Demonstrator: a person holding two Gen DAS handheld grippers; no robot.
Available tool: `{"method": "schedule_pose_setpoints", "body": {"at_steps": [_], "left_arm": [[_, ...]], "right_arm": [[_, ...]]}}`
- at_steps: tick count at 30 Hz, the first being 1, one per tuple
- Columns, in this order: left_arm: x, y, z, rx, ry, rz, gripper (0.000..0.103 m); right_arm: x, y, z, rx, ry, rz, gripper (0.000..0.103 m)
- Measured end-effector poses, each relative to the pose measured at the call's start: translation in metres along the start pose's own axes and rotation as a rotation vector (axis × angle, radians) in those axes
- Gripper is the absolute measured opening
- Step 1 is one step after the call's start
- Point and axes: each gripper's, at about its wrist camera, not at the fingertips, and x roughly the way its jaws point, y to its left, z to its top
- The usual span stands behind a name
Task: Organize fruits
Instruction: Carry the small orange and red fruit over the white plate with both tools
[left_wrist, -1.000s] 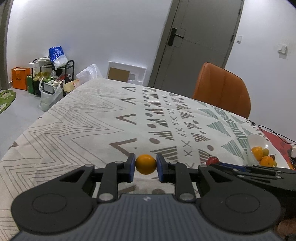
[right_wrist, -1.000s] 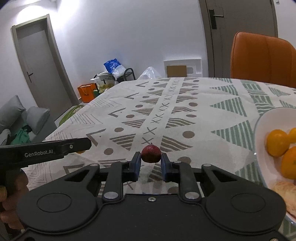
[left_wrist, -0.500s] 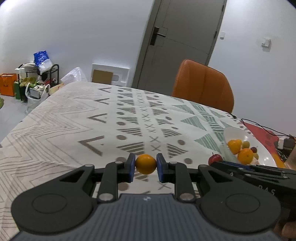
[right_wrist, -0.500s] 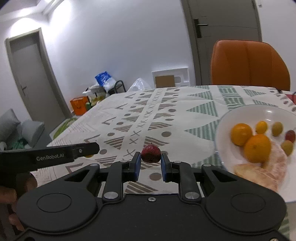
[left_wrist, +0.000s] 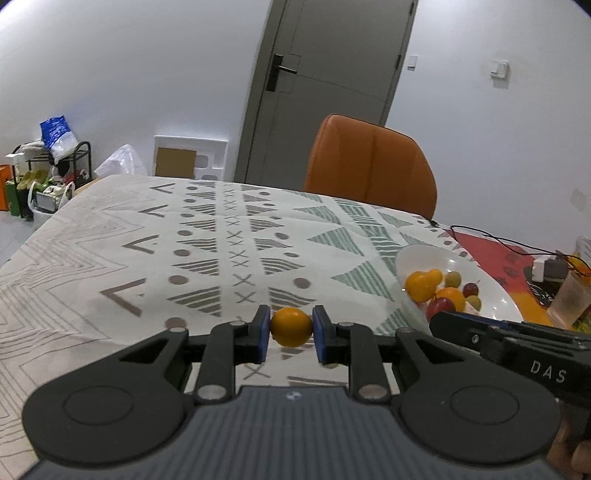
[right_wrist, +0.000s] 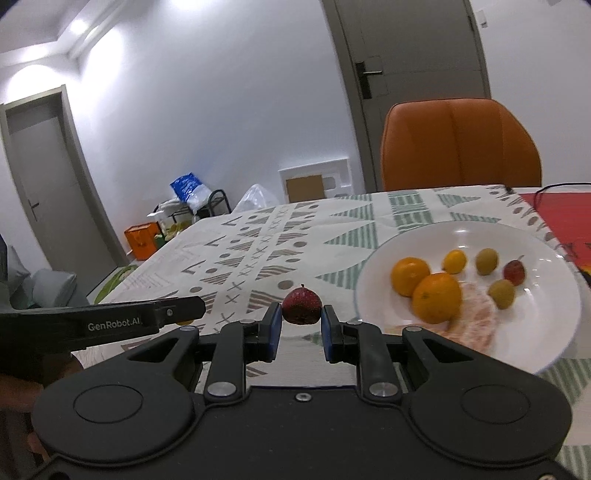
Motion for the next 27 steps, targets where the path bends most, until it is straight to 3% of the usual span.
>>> {"method": "schedule_pose_setpoints", "body": {"at_steps": [27], "left_arm": [[0.023, -0.079, 0.0, 0.114, 0.013, -0.08, 0.023]], "right_arm": [[-0.039, -0.074, -0.011, 0.117, -0.066, -0.096, 0.021]]}}
